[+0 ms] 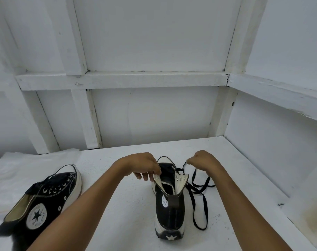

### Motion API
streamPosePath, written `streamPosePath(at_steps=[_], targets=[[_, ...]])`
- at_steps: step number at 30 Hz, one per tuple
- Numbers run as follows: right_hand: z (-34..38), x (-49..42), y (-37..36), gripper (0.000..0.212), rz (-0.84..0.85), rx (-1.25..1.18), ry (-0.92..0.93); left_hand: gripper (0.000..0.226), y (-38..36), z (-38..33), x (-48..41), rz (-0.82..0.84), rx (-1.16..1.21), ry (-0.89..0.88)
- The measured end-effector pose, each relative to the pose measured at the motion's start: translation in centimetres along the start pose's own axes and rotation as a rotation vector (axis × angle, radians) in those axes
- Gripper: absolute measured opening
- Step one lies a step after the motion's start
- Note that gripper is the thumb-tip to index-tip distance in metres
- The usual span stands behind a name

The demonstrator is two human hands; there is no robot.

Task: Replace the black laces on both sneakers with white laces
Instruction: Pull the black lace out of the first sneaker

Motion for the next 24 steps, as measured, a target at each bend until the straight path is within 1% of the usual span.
streamPosePath(at_steps=[4, 6, 8, 10, 13, 15, 18, 21, 23, 24], targets=[[2.2, 2.7, -0.1, 0.031, 0.186, -0.158, 0.052, 0.020, 0.2, -0.4, -0.4, -0.036, -0.112, -0.026], [3.2, 3.8, 0.0, 0.033, 0.267, -0.119, 0.099, 0.022, 0.8, -0.9, -0.9, -0.132, -0.195, -0.081], [3.6, 4.3, -0.4, 0.032, 0.319, -0.067, 0.130, 0.021, 1.5, -1.8, -1.3, -0.257, -0.219, -0.160], [3.7, 4.4, -0.9, 0.026, 0.348, -0.065, 0.127, 0.015, 1.6, -2.9, -1.4, -0.304, -0.222, -0.253], [3.4, 4.5, -1.3, 0.017, 0.353, -0.106, 0.092, 0.011, 0.6, -4.5, -1.6, -0.241, -0.274, -0.348], [3.1, 4.6, -1.3, 0.018, 0.361, -0.150, 0.057, 0.013, -0.4, -5.1, -1.9, -0.183, -0.339, -0.365], [2.8, 4.8, -1.1, 0.011, 0.366, -0.186, 0.030, 0.017, -1.8, -5.7, -2.4, -0.120, -0.412, -0.378], [2.5, 4.8, -1.0, 0.001, 0.365, -0.189, 0.025, 0.015, -2.3, -6.0, -2.6, -0.123, -0.454, -0.405], [2.4, 4.7, -1.1, 0.003, 0.368, -0.190, 0.020, 0.009, -2.0, -5.8, -2.7, -0.146, -0.472, -0.409], [2.3, 4.6, -1.2, 0.004, 0.372, -0.195, 0.018, 0.011, -1.6, -5.6, -2.7, -0.172, -0.475, -0.400]])
Point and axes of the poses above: each hand's wrist, its own x-axis away from the middle knuckle, its own y-axis out of the back of the hand, z = x × y, the point moved 7 cm from there along -x, towards the middle knuckle, and after that the axes turned 12 degrees about -z, right-handed, at the moved point
